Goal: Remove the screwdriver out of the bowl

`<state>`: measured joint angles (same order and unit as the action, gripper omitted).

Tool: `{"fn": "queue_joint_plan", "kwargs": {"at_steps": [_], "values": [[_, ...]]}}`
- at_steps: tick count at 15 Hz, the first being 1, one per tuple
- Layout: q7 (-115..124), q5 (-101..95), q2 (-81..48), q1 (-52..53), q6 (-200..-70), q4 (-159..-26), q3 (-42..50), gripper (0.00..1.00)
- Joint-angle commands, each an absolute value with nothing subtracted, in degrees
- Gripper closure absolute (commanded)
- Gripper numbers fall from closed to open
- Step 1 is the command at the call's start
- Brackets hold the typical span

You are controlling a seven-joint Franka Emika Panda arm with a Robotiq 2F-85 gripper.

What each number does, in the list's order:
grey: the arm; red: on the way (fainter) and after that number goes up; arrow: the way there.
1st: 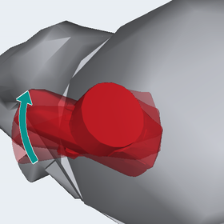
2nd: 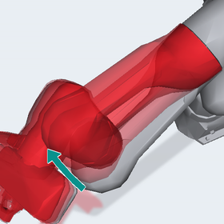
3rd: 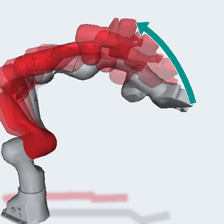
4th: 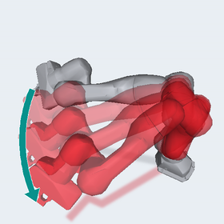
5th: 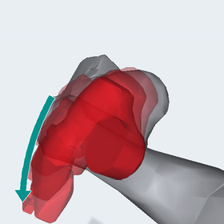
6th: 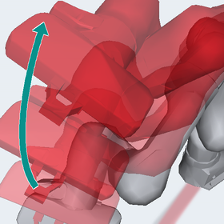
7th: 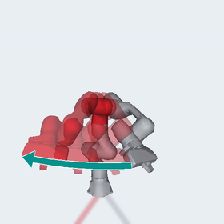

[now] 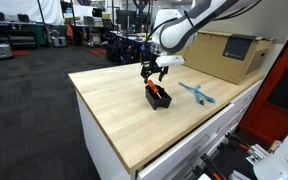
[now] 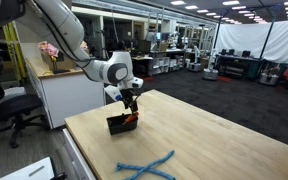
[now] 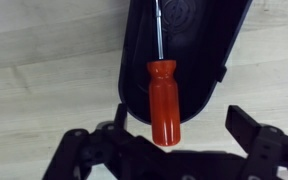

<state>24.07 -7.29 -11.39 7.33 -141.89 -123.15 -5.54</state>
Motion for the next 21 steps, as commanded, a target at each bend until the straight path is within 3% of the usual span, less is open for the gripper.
{"fn": "queue_joint_plan", "kwargs": {"at_steps": [1,7,8,10,18,21], "values": [[24.6,-7.6,-14.2,8.4,-141.1,-120.2,-4.1,0.0],[24.1,-7.8,-17.8,9.1,-140.1,-116.7,-3.2,0.0],[24.2,-7.9,-18.2,9.3,-140.2,-116.4,-3.0,0.25],[24.5,-8.1,-18.8,9.7,-140.3,-115.8,-2.5,0.33],[24.3,-7.6,-19.8,10.5,-140.4,-114.4,-1.8,0.9],[24.4,-7.6,-18.6,10.6,-140.4,-114.9,-1.6,0.91]]}}
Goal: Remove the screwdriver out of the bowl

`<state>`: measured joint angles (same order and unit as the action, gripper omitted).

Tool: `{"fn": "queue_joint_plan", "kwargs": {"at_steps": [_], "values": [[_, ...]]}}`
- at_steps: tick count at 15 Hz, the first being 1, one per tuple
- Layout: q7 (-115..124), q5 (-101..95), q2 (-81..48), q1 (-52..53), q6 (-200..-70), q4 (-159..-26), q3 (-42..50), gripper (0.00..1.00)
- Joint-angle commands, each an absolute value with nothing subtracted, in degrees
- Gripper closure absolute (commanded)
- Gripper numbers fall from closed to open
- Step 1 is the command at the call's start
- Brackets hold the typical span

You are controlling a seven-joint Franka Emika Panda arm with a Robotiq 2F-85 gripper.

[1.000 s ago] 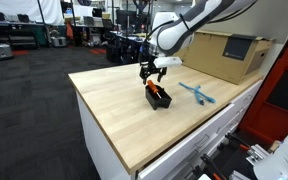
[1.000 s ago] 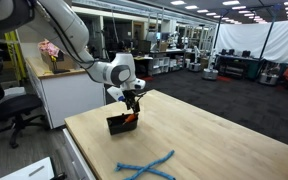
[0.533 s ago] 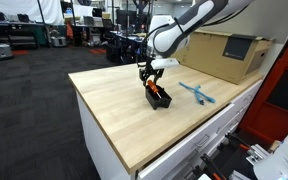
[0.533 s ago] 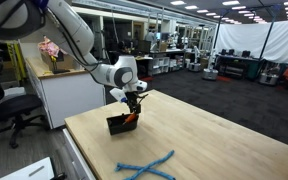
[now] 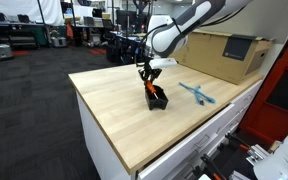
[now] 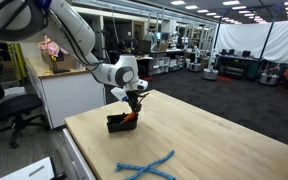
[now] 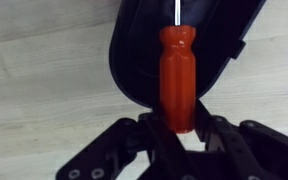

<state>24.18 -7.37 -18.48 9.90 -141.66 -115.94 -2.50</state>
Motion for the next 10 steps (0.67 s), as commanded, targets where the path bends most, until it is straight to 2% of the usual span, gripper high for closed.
{"fn": "queue_joint_plan", "kwargs": {"at_steps": [1,10], "values": [[24.4,-7.5,-17.7,10.4,-140.2,-115.2,-1.5,0.91],[24.5,-6.0,-10.6,8.3,-139.8,-114.2,0.1,0.91]]}}
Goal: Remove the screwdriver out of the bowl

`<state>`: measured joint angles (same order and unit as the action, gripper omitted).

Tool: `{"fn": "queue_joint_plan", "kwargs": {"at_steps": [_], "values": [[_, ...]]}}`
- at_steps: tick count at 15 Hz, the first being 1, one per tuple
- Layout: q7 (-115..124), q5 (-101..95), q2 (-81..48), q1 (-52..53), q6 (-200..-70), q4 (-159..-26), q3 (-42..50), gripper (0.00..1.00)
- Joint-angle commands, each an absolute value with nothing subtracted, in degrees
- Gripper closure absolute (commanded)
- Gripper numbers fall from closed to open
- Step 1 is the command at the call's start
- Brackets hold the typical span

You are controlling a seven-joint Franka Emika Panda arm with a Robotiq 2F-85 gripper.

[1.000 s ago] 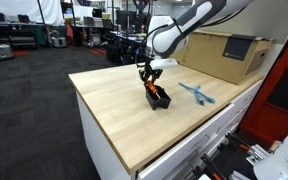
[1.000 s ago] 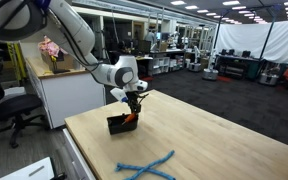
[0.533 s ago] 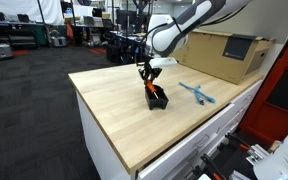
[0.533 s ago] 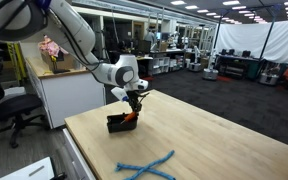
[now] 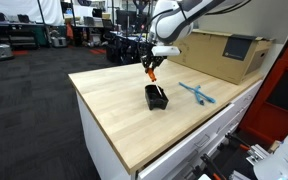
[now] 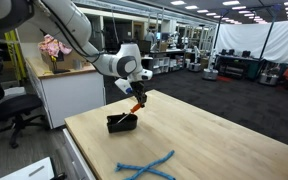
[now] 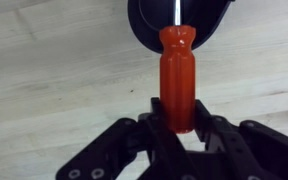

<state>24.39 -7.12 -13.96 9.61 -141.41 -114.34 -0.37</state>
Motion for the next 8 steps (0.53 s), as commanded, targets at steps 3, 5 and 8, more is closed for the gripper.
{"fn": "queue_joint_plan", "kwargs": {"at_steps": [3,5,8], "values": [[30.0,-10.2,-7.8,7.6,-133.3,-112.6,2.7,0.91],[33.0,-14.4,-9.5,6.8,-126.0,-109.1,3.9,0.91],[33.8,-19.1,-14.5,5.4,-119.6,-104.5,4.6,0.91]]}}
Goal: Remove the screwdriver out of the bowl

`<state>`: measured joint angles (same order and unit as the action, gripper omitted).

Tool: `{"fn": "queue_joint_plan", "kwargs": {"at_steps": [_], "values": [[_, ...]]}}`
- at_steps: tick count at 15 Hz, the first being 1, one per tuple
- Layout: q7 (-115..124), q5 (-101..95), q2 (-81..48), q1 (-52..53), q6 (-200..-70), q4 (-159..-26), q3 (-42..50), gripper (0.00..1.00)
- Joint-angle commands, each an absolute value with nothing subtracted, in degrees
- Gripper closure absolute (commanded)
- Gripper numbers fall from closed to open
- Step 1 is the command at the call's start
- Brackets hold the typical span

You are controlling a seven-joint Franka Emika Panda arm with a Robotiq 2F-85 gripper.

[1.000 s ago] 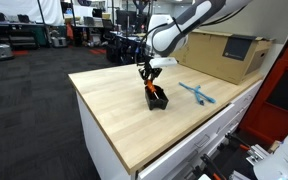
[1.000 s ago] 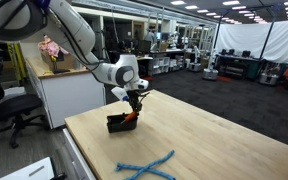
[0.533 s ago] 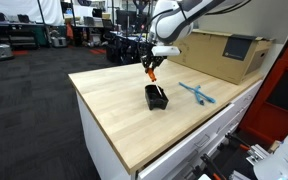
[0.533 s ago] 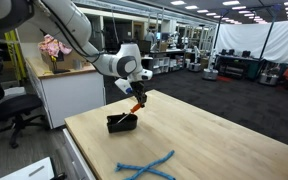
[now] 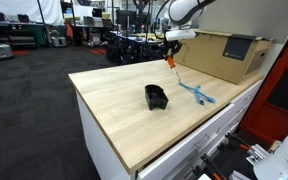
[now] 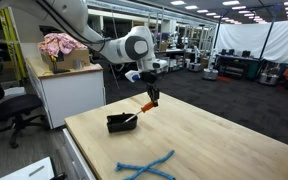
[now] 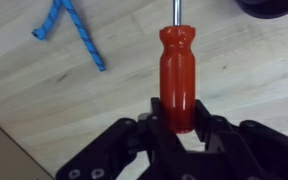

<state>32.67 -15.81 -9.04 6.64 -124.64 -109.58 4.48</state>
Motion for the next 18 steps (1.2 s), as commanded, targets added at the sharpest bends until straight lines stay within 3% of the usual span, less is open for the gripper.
{"fn": "queue_joint_plan", "kwargs": {"at_steps": [1,10,11,12,15,18], "values": [[33.3,-19.6,-16.3,5.0,-119.3,-103.7,4.7,0.91],[25.2,-12.9,-33.5,4.6,-113.1,-93.8,4.9,0.91],[24.9,-12.6,-34.4,4.8,-111.6,-92.7,5.0,0.58],[24.5,-12.5,-35.0,4.9,-110.4,-92.0,5.0,0.39],[22.8,-11.7,-31.5,4.6,-110.5,-94.1,4.6,0.19],[21.5,-13.8,-23.2,5.1,-118.8,-102.4,4.7,0.01]]}}
